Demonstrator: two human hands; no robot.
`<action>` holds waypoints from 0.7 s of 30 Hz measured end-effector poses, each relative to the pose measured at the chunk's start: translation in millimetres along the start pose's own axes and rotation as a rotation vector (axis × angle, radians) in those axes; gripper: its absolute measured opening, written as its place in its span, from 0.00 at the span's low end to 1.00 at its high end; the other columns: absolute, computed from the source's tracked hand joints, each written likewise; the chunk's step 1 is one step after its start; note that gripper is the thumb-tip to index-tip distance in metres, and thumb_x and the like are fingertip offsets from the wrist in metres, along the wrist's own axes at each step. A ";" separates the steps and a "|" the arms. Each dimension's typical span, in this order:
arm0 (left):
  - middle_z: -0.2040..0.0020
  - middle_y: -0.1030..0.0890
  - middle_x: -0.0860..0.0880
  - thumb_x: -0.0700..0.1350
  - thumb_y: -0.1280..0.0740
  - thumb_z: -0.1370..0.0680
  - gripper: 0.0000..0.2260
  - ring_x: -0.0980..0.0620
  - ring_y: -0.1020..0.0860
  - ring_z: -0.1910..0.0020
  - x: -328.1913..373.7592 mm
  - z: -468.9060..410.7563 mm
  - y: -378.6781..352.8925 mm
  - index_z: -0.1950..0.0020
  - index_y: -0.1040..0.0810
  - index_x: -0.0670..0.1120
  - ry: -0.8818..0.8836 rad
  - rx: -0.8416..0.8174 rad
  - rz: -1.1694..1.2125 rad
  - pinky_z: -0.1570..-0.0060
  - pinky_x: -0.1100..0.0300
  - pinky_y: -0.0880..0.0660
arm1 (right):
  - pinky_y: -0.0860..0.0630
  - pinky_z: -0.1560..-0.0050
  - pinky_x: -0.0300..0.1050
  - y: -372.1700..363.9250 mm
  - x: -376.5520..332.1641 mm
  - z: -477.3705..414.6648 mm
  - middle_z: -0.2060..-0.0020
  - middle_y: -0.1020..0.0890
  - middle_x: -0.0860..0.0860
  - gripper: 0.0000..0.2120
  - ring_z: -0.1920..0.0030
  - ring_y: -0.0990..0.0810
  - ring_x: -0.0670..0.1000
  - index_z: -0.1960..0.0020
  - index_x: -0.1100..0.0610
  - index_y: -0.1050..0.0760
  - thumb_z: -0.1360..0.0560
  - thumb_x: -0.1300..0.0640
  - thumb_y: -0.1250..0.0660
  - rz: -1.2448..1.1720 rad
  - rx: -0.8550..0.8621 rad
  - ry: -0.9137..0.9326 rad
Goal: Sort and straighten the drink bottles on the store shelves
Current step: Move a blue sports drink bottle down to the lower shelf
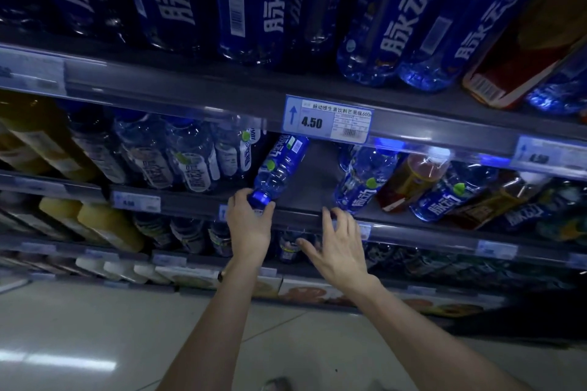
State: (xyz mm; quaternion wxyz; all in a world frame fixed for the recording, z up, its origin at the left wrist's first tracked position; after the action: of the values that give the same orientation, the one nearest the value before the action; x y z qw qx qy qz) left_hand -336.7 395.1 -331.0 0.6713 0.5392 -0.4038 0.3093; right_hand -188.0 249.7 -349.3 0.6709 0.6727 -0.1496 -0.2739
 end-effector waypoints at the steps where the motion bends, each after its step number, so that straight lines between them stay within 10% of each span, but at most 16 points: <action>1: 0.42 0.26 0.45 0.46 0.28 0.26 0.20 0.50 0.28 0.46 -0.6 0.5 0.6 0.37 0.27 0.43 0.004 0.013 0.006 0.52 0.62 0.34 | 0.46 0.26 0.55 0.2 0.3 0.2 0.27 0.38 0.56 0.40 0.26 0.44 0.57 0.24 0.57 0.44 0.24 0.30 0.47 0.000 0.006 0.003; 21: 0.51 0.23 0.51 0.45 0.23 0.33 0.17 0.58 0.22 0.56 24.2 33.6 36.3 0.46 0.21 0.48 -0.097 0.227 0.236 0.53 0.65 0.25 | 0.45 0.26 0.53 6.8 0.5 0.2 0.30 0.35 0.54 0.37 0.29 0.40 0.56 0.24 0.56 0.42 0.23 0.31 0.48 0.015 0.023 0.020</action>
State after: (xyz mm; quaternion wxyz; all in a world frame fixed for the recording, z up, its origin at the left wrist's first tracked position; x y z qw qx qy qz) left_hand -362.9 370.1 -289.5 0.5449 0.5747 -0.4586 0.4031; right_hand -186.6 248.9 -342.6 0.6667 0.6817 -0.1512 -0.2605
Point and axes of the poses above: each hand's wrist, its own z-axis away from the middle knuckle, its own y-axis out of the back of the hand, x = y × z, the point moved 9 cm from there along -z, towards the middle knuckle
